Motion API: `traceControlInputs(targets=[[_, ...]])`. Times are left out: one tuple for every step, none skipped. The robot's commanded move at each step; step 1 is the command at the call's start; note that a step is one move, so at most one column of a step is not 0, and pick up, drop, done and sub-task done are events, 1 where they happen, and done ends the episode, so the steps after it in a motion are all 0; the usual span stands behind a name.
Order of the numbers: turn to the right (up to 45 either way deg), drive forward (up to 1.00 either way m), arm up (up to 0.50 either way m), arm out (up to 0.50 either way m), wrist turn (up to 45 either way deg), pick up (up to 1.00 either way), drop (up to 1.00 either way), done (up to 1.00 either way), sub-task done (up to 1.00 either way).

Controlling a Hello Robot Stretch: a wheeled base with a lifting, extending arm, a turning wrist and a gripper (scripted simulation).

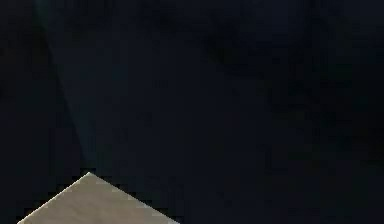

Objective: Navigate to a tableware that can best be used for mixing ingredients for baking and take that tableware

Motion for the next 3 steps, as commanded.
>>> traceControlInputs(targets=[[45.0,0.0,0.0,0.0,0.0,0.0,0.0,0.0,0.0],[45.0,0.0,0.0,0.0,0.0,0.0,0.0,0.0,0.0],[18.0,0.0,0.0,0.0,0.0,0.0,0.0,0.0,0.0]])
